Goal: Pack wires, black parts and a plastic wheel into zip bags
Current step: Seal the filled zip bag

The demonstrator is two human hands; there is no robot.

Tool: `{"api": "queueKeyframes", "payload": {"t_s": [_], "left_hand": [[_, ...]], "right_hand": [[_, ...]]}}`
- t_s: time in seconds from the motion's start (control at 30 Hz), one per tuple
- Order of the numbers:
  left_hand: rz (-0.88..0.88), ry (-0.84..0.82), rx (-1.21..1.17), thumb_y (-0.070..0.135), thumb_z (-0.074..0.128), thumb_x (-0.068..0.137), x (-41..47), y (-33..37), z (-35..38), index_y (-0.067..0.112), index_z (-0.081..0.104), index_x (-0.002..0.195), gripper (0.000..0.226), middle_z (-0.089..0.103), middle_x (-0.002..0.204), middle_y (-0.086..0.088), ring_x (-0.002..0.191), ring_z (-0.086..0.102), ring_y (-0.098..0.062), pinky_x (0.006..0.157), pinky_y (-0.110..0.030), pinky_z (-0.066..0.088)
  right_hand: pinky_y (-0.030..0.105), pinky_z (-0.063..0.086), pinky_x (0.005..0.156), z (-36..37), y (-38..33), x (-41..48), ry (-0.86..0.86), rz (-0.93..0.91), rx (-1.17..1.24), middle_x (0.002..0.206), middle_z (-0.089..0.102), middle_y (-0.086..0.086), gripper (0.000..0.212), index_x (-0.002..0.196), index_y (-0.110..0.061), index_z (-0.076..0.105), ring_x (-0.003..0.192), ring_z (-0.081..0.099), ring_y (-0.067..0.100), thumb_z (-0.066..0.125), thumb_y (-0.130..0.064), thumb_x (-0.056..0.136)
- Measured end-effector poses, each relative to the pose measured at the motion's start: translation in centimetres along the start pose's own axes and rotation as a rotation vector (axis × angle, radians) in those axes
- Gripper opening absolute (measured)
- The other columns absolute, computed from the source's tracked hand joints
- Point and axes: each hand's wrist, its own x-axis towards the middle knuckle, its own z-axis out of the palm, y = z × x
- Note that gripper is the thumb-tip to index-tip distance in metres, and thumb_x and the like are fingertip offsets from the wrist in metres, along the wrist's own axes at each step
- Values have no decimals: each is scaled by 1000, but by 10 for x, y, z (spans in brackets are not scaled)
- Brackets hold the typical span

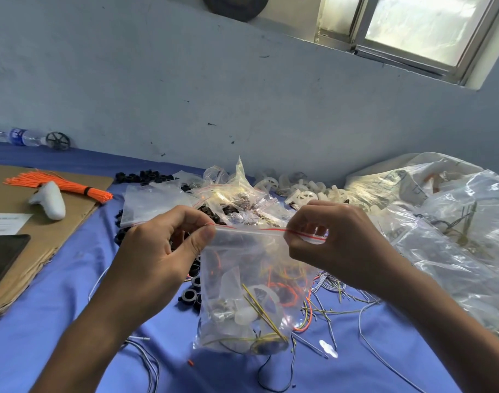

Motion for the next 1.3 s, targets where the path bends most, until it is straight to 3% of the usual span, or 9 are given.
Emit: {"api": "queueKeyframes", "payload": {"t_s": [0.17, 0.37, 0.6, 0.8, 0.93, 1.07, 1.23, 1.3], "left_hand": [[6, -13, -10, 44, 63, 85, 0, -1, 0, 40, 65, 92, 8, 64, 65, 11, 40, 45, 1, 38, -7, 34], [-24, -8, -11, 45, 64, 85, 0, -6, -6, 42, 66, 92, 7, 60, 56, 11, 39, 46, -6, 38, -9, 35], [-5, -32, -18, 47, 62, 83, 0, -3, 1, 41, 65, 92, 11, 64, 65, 10, 41, 45, -1, 39, -8, 35], [-11, -56, -24, 52, 63, 85, 0, -7, 2, 40, 65, 94, 15, 67, 81, 11, 52, 49, -3, 50, -11, 40], [2, -88, -16, 57, 73, 81, 1, -9, 2, 40, 66, 100, 26, 57, 69, 13, 54, 43, -3, 49, -18, 39], [43, -104, 4, 55, 68, 77, 0, -5, 5, 40, 70, 94, 23, 51, 61, 18, 52, 39, -4, 47, -15, 34], [72, -115, -68, 45, 71, 80, 0, 4, 9, 35, 73, 89, 14, 66, 79, 19, 58, 56, 4, 54, -5, 40], [64, -128, -126, 44, 72, 79, -2, 7, 14, 34, 74, 89, 14, 71, 88, 10, 74, 68, -1, 65, -13, 52]], "right_hand": [[32, 51, 63, -10, 13, -10, 12, 43, -40, 69, 61, -15, 3, 70, -32, 67, 64, 58, 6, 67, -35, 70], [28, 48, 62, -28, 28, -25, 28, 89, -83, 65, 61, -14, 12, 68, -34, 65, 64, 57, 6, 74, -26, 70], [15, 42, 60, -33, 35, -37, 47, 133, -104, 63, 61, -14, 22, 65, -35, 63, 65, 57, 5, 77, -19, 69], [25, 49, 61, -28, 38, -38, 39, 164, -23, 71, 65, -13, 14, 70, -28, 66, 62, 61, 12, 74, -19, 76], [20, 49, 59, -23, 34, -39, 6, 153, 70, 79, 67, -14, 21, 81, -29, 68, 67, 62, 11, 72, -9, 77], [19, 48, 63, -16, 26, -36, -29, 124, 86, 80, 68, -15, 18, 81, -28, 69, 70, 63, 9, 75, -11, 79], [14, 47, 71, -9, 8, -27, -41, 46, 110, 80, 67, -15, 7, 81, -27, 69, 78, 66, 3, 75, -24, 84], [19, 49, 72, -3, -2, -23, -41, 15, 110, 80, 66, -15, 5, 83, -26, 70, 78, 65, 4, 72, -31, 84]]}}
